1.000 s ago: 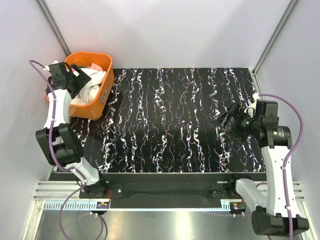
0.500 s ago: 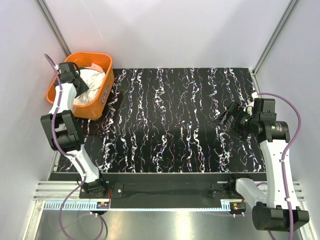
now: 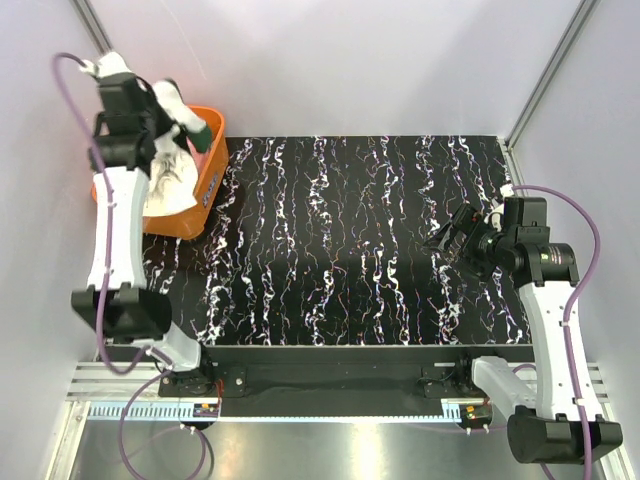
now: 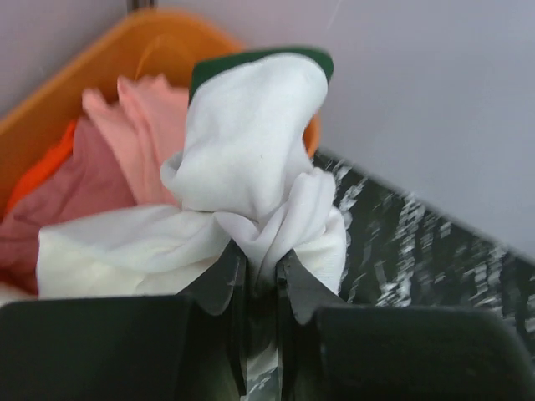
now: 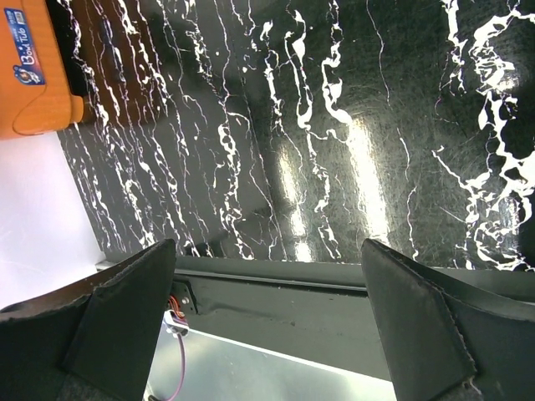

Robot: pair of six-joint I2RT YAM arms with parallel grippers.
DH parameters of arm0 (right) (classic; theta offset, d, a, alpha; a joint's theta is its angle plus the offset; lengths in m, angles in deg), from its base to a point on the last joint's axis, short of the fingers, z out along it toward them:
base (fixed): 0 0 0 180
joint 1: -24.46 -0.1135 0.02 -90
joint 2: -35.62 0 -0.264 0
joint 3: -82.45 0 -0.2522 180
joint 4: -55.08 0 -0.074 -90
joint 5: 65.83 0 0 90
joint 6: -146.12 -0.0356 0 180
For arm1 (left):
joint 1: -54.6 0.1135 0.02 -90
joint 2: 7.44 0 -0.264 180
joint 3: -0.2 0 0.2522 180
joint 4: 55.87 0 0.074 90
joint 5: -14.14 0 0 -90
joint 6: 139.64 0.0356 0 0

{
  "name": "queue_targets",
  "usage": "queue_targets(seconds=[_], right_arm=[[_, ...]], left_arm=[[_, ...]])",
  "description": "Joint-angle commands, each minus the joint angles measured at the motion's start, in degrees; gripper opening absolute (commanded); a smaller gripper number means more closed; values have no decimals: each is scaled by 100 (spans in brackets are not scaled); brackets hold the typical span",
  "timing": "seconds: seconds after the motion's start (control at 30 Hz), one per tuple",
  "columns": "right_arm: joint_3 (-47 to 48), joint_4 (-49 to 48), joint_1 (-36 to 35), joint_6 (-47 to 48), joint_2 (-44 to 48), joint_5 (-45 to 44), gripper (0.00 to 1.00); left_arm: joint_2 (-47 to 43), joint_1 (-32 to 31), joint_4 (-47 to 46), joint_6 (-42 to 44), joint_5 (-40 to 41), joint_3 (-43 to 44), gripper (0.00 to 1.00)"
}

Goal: Fold and stack the t-shirts
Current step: Grab the tshirt from the pile, then move the tshirt to the center of the board

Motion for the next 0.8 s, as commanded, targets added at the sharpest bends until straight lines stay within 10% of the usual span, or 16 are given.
queue_targets(seconds=[0.0, 0.23, 0.57, 0.77], right_arm=[[9, -149, -80, -137, 159, -181, 100], [79, 35, -80, -278, 195, -330, 100], [159, 457, -71, 204, -43, 72, 100], [-201, 360, -227, 495, -262, 926, 100]], left_arm=[[-740, 26, -371, -403, -103, 757, 0], [-1408, -1437, -230, -791, -535, 970, 0], [-2832, -4165, 77, -958, 124, -2465, 1], [-3262, -4668, 191, -949, 308, -3934, 42]])
